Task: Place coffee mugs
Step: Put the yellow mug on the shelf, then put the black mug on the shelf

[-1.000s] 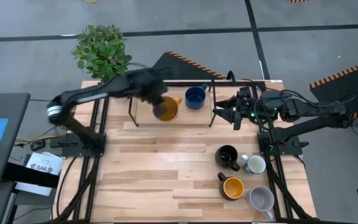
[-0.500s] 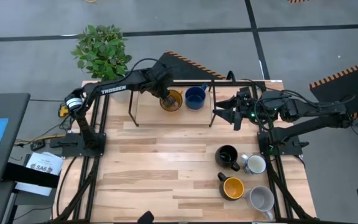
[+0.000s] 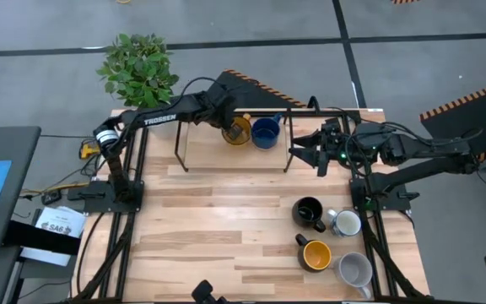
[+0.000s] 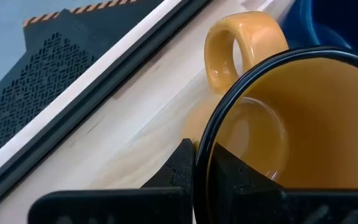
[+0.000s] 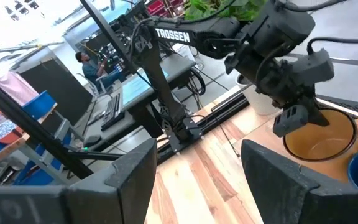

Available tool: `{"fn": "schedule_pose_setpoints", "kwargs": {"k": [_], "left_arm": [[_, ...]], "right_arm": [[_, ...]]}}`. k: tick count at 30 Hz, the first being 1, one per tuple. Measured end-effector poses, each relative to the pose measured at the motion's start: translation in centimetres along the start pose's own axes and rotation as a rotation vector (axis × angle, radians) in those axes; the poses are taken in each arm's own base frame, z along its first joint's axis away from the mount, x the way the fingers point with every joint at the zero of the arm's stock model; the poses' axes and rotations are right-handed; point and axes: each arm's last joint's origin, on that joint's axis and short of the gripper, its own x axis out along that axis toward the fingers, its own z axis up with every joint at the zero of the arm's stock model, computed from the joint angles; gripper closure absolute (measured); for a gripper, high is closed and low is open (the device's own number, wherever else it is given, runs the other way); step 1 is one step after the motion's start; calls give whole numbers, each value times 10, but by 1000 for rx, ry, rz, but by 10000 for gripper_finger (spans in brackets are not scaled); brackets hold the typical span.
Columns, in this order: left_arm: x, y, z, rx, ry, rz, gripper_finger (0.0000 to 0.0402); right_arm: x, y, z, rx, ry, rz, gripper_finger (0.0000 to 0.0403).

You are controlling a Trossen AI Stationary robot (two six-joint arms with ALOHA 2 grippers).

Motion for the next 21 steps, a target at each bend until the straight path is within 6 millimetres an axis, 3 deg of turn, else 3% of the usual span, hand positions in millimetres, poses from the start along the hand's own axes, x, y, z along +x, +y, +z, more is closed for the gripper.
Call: {"fn": "schedule_pose_setpoints", "kwargs": {"k": [6, 14, 21], "left_arm": [[4, -2, 3, -29, -30, -4, 396], [5, 0, 2, -29, -40, 34, 332], [5, 0, 3, -28, -46, 38, 299]], "right_arm": [[0, 0, 0, 0, 1, 1, 143], [0, 0, 0, 0, -1, 3, 143], [0, 0, 0, 1, -2, 4, 143]]}}
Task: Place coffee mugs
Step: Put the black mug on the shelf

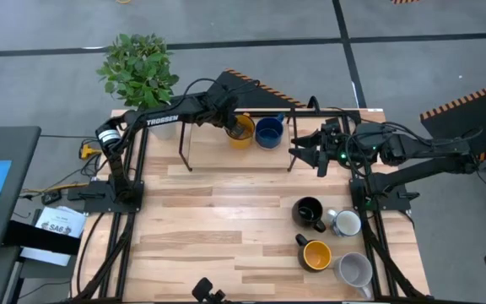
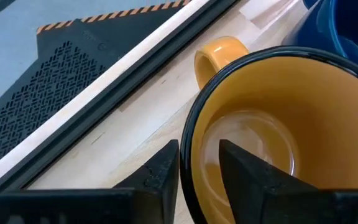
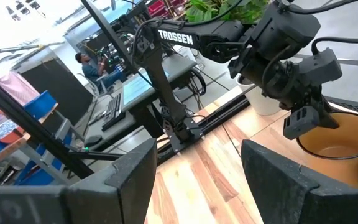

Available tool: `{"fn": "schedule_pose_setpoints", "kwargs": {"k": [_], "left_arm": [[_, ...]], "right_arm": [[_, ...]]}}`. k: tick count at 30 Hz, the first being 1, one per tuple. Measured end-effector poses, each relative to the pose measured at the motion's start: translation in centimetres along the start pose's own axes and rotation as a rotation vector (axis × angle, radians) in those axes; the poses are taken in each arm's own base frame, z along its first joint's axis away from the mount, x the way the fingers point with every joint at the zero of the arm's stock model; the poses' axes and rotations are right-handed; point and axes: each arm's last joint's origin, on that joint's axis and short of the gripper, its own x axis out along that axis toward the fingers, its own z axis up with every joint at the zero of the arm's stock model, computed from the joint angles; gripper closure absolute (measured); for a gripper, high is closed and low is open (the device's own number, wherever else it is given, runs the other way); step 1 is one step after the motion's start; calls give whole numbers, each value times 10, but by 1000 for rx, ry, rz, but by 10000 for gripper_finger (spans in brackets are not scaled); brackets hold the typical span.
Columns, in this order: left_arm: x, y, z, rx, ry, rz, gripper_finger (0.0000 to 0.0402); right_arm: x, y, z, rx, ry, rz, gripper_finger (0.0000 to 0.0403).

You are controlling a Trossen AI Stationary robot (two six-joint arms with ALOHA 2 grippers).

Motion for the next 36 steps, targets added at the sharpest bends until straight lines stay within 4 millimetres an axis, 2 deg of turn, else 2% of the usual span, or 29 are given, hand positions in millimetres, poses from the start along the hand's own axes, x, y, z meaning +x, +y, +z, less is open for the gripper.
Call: {"fn": "schedule_pose_setpoints", "kwargs": {"k": [4, 13, 18, 22, 25, 28, 33, 36], "left_arm": [[-1, 1, 3, -6, -7, 1, 281], [-29, 4, 37, -19, -64, -22, 230], [-61, 2, 59, -47, -98, -238, 225], [-105, -2, 62, -60, -166, -408, 229], [-144, -8, 49, -30, -220, -462, 234], [-185, -13, 26, -10, -338, -515, 241], [-230, -17, -38, -4, -605, -667, 249], [-245, -16, -80, 38, -762, -790, 249]], "right_arm": [[0, 0, 0, 0, 0, -1, 143], [0, 0, 0, 0, 0, 0, 143], [0, 0, 0, 8, -1, 0, 143], [0, 0, 0, 9, -1, 0, 143], [0, 0, 0, 8, -1, 0, 143], [0, 0, 0, 8, 0, 0, 143], [0, 0, 0, 7, 0, -1, 143], [0, 0, 0, 3, 0, 0, 143]]}}
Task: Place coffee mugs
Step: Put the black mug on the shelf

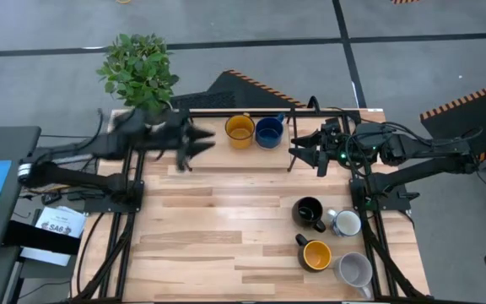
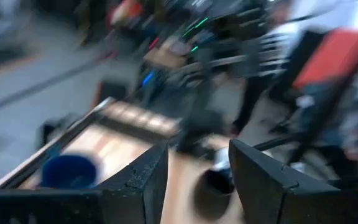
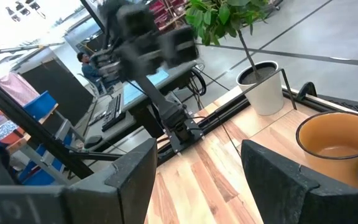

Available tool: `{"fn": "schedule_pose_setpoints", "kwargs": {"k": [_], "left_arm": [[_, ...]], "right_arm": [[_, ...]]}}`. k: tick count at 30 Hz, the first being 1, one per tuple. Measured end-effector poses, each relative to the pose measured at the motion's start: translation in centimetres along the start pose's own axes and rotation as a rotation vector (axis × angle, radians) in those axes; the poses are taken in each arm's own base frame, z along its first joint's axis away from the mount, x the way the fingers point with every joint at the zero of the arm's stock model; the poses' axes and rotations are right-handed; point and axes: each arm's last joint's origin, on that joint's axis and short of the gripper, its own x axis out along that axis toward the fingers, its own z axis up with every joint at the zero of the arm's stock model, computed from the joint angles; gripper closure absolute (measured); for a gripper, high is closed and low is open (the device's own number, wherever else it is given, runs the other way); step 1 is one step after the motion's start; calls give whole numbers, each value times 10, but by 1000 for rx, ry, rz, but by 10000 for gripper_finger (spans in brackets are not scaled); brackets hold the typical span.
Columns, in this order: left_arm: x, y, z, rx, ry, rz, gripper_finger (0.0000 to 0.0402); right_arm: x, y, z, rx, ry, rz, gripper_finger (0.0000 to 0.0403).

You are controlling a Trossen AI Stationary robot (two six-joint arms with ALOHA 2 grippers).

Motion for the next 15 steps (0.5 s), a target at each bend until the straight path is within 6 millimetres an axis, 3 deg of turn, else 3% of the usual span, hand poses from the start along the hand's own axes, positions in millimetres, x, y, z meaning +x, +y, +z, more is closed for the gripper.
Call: {"fn": "schedule_pose_setpoints", "kwargs": {"k": [6, 15], "left_arm": [[-44, -11, -36, -12, -185, -25, 249], [-57, -14, -33, 49, -293, -16, 249]], "right_arm": [[2, 0, 0, -3, -1, -1, 143], [-1, 0, 1, 44, 69, -9, 143]]}}
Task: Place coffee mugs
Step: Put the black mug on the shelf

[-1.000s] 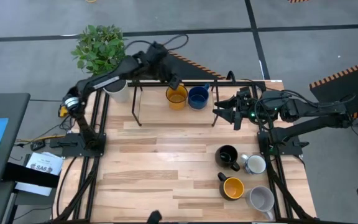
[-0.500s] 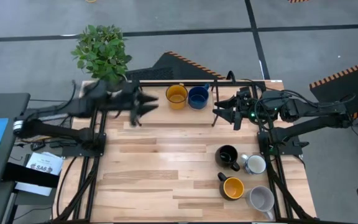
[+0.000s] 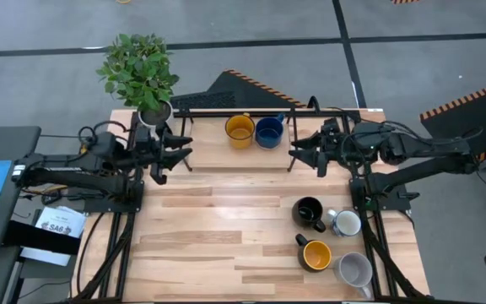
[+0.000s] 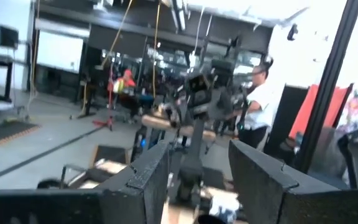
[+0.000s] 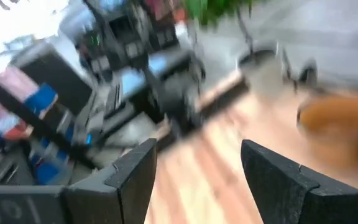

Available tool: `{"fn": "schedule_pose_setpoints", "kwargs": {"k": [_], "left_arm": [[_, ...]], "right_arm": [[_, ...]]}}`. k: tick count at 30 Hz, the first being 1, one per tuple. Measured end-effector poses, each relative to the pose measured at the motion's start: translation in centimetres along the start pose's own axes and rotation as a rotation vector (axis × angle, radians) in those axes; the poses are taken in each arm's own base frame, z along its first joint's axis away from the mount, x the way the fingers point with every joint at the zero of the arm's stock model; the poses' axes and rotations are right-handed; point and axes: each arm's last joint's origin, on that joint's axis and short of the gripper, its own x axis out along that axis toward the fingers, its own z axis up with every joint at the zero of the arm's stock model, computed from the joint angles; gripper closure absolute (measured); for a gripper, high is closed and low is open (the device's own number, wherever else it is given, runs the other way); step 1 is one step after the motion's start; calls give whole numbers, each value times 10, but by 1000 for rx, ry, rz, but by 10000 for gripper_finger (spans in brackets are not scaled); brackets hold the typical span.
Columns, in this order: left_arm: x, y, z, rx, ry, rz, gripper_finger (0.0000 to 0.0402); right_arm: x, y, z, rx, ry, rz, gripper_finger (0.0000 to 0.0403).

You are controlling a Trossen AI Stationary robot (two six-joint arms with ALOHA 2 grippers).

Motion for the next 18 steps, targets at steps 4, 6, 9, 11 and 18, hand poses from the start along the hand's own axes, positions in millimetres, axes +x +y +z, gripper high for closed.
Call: {"fn": "schedule_pose_setpoints", "kwargs": {"k": [4, 6, 9, 11, 18], "left_arm": [[1, 0, 1, -15, -14, -3, 249], [1, 0, 1, -16, -14, -4, 249], [1, 0, 1, -16, -14, -4, 249], [1, 0, 1, -18, -14, -4, 249], [1, 0, 1, -18, -14, -4, 249]], "right_arm": [[-1, 1, -5, 66, 301, -83, 143], [2, 0, -17, 79, 457, -144, 143], [4, -4, -40, 128, 658, -239, 143], [8, -8, -61, 157, 794, -329, 143], [19, -24, -123, 172, 1054, -646, 143]]}}
